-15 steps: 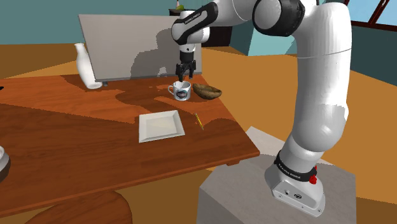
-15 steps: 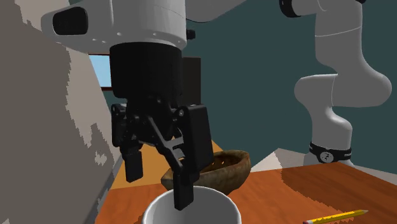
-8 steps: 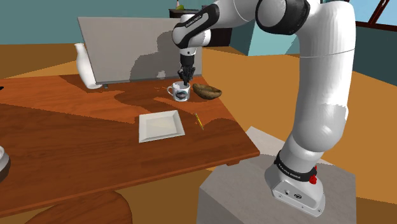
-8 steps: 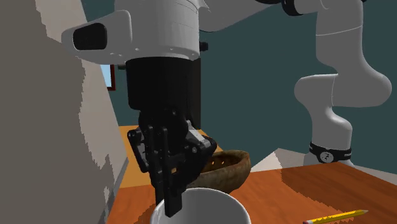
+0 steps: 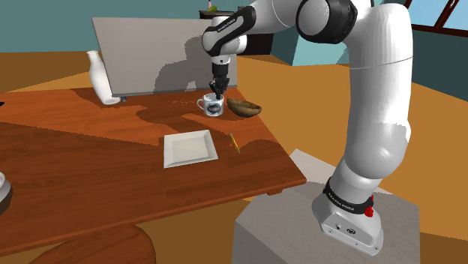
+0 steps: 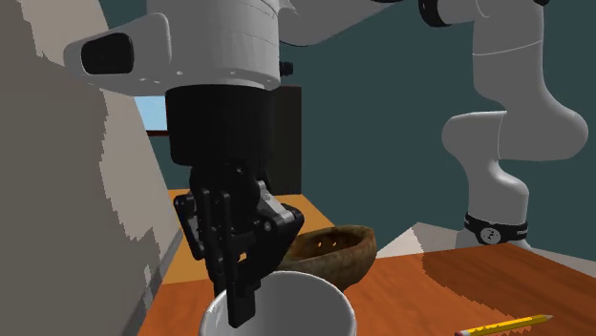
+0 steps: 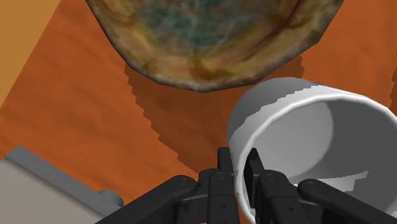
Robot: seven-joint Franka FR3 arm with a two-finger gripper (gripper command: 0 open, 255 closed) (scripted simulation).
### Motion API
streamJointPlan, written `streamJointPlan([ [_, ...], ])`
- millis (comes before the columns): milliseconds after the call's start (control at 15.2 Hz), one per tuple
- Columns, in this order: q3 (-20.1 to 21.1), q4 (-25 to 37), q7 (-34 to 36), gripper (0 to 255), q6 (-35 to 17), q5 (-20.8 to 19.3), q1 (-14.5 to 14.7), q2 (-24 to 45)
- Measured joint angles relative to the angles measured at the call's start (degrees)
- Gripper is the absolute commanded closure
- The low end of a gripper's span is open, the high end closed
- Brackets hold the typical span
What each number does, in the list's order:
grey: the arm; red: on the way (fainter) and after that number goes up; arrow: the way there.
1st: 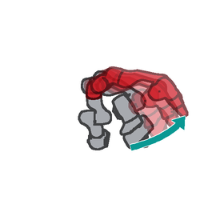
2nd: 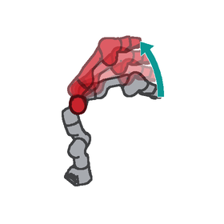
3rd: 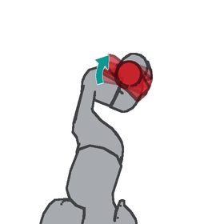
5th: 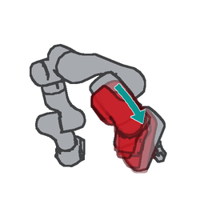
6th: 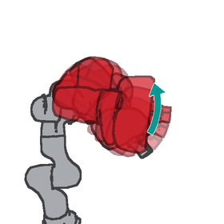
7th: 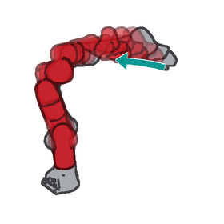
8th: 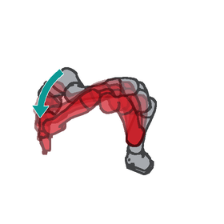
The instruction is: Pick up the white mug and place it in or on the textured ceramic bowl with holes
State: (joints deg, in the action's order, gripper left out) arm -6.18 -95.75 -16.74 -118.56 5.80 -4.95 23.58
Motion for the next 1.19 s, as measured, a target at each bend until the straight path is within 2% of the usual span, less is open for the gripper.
streamJointPlan([
  [264, -0.02, 2.23, 0.07, 255, 4.60, -0.16, -0.15, 0.55],
  [1188, -0.17, 8.82, 0.88, 255, 14.32, -0.70, -0.10, -1.83],
])
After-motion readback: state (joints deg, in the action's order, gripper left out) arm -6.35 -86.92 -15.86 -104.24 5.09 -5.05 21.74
